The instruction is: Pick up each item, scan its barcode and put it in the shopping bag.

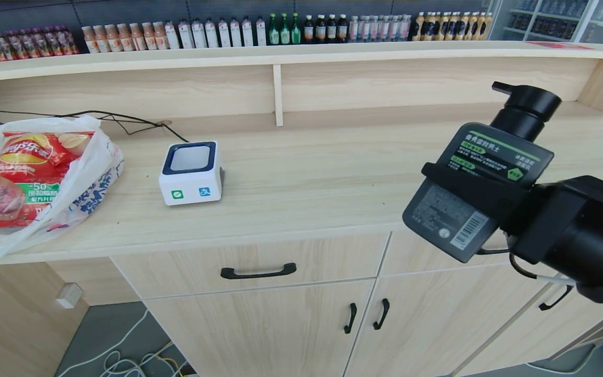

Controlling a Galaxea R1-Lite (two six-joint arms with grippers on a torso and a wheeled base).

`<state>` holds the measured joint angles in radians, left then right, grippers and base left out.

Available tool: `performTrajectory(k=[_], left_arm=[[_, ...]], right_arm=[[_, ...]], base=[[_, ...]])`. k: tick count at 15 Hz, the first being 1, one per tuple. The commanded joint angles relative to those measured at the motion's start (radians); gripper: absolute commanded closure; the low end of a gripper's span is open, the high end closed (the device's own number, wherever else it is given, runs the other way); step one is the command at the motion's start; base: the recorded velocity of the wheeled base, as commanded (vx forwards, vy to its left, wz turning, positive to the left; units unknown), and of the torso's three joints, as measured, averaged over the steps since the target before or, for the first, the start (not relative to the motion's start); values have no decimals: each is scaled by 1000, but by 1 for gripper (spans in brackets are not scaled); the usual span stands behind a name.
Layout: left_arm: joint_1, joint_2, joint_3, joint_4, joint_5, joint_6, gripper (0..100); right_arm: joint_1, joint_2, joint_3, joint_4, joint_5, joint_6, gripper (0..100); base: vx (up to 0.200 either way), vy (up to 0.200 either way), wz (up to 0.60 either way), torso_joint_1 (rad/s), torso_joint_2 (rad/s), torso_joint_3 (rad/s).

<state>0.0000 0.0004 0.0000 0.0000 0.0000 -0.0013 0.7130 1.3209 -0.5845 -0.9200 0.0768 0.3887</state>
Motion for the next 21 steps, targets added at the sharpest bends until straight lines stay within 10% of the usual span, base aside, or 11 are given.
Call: performTrajectory(k=[1, 8, 21], left_arm=[[0, 0, 0, 0, 2, 0, 0], [0, 0, 0, 0, 0, 0, 0], [0, 0, 0, 0, 0, 0, 0]], right_arm=[[6, 57, -3, -26, 20, 30, 100], [160, 187, -6, -321, 170, 401, 100], [187, 302, -98, -573, 207, 529, 100]], base=[[0, 0, 0, 0, 0, 0], [0, 0, 0, 0, 0, 0], [0, 0, 0, 0, 0, 0]])
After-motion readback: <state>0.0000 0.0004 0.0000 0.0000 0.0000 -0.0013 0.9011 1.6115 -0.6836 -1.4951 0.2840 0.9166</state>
